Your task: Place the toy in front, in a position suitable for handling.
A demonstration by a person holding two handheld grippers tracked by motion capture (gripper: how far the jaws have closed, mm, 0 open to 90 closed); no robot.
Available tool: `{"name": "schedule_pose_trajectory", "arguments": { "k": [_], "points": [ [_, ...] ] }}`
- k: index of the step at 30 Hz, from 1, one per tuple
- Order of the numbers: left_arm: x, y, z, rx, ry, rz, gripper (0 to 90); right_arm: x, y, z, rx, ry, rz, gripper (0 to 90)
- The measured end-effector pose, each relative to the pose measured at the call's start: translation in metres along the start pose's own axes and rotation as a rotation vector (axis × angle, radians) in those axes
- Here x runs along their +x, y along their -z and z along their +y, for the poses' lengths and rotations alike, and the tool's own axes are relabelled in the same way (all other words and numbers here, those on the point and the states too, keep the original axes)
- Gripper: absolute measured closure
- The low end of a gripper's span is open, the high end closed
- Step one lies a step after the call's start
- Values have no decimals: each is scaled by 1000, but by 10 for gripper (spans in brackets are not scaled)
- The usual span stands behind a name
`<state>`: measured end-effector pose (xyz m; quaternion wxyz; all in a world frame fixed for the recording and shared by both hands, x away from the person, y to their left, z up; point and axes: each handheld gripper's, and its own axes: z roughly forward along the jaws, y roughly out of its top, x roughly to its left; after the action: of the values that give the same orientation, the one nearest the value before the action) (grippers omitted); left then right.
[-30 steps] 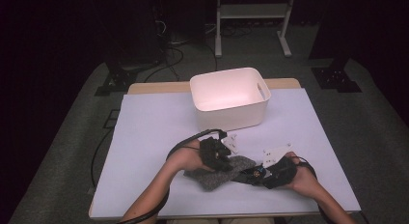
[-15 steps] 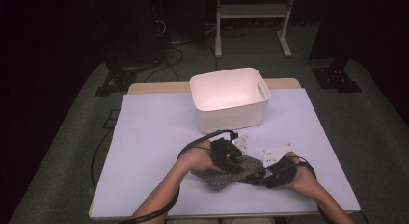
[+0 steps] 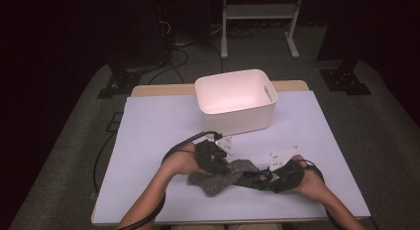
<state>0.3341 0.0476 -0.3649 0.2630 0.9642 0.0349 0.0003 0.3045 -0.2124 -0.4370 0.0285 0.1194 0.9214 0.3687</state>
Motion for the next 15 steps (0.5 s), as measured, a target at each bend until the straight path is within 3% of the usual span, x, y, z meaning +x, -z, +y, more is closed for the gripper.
{"name": "schedule_pose_trajectory", "arguments": {
  "k": [3, 7, 15],
  "points": [
    [2, 6, -7, 1, 19, 15, 800, -1, -2, 2, 3, 8, 1, 568],
    [2, 9, -5, -34, 24, -4, 800, -2, -9, 11, 9, 32, 2, 569],
    [-6, -10, 29, -42, -49, -51, 800, -3, -28, 31, 9, 61, 20, 570]
  ]
}}
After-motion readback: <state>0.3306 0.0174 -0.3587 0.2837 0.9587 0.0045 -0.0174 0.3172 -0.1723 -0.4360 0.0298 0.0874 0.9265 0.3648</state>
